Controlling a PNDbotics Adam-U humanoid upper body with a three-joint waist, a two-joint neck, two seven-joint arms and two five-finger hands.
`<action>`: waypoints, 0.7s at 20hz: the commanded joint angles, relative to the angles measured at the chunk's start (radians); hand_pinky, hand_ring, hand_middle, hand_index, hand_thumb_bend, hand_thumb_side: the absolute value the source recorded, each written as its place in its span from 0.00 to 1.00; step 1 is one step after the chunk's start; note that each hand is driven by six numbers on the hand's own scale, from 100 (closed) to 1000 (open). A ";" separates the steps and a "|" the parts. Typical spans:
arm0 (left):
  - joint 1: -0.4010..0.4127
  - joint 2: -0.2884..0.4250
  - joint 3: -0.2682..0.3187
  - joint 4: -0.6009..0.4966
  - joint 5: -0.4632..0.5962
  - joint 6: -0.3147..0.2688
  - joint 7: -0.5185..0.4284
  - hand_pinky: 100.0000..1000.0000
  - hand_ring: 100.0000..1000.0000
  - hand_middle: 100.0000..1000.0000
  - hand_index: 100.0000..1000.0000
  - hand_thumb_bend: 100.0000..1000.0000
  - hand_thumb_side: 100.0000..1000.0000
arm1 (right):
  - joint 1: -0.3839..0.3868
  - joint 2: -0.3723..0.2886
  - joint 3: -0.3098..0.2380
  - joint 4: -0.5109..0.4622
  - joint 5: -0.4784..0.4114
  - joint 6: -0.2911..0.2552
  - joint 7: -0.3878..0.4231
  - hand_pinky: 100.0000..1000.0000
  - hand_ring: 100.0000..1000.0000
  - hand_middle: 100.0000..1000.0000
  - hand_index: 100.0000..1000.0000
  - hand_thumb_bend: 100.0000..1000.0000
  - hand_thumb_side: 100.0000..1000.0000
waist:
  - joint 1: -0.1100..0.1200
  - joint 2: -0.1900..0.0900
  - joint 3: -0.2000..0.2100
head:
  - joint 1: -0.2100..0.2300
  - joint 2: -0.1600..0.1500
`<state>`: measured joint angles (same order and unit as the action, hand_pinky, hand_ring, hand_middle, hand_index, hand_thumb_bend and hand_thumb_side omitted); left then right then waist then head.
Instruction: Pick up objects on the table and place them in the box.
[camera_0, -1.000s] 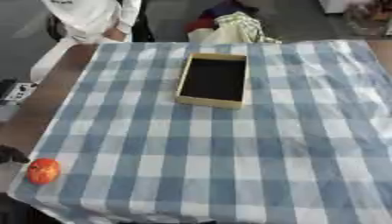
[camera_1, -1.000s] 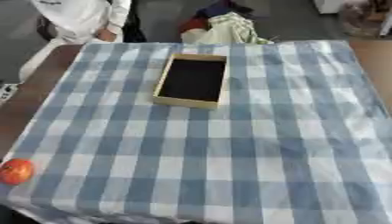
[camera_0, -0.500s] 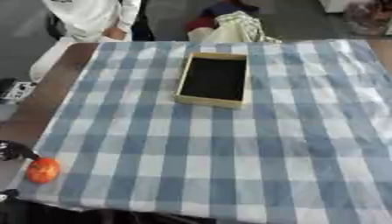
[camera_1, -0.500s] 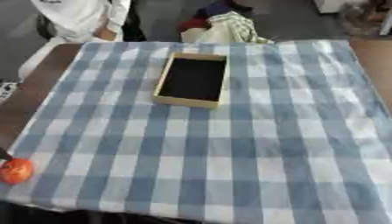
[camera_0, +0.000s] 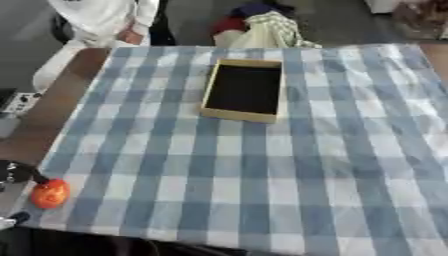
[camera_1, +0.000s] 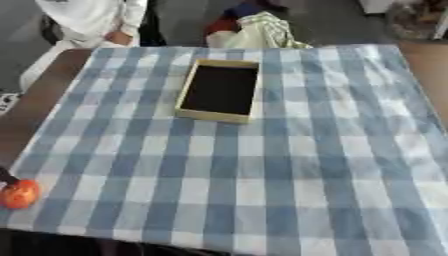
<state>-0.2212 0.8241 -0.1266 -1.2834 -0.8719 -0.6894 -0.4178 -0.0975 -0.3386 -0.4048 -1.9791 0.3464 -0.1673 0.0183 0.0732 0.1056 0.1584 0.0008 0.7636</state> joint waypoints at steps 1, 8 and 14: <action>-0.013 0.022 0.009 0.000 0.010 -0.030 -0.016 0.46 0.68 0.65 0.78 0.14 0.26 | -0.011 -0.014 -0.001 -0.021 -0.009 -0.001 0.005 0.66 0.66 0.70 0.69 0.00 0.73 | -0.001 -0.007 0.000 | 0.004 0.006; -0.019 0.026 0.030 -0.009 0.055 -0.028 -0.010 0.39 0.61 0.59 0.73 0.13 0.24 | -0.009 -0.013 -0.002 -0.021 -0.010 -0.002 0.007 0.66 0.66 0.70 0.69 0.00 0.73 | 0.000 -0.009 0.003 | 0.003 0.006; -0.027 0.032 0.038 -0.031 0.060 -0.009 0.050 0.28 0.54 0.52 0.67 0.22 0.24 | -0.008 -0.013 -0.001 -0.021 -0.014 -0.003 0.009 0.66 0.66 0.70 0.69 0.00 0.73 | 0.001 -0.009 0.003 | 0.006 0.006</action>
<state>-0.2317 0.8168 -0.1072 -1.2966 -0.8184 -0.6960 -0.3777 -0.0972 -0.3382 -0.4048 -1.9791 0.3394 -0.1671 0.0251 0.0734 0.1054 0.1605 0.0028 0.7636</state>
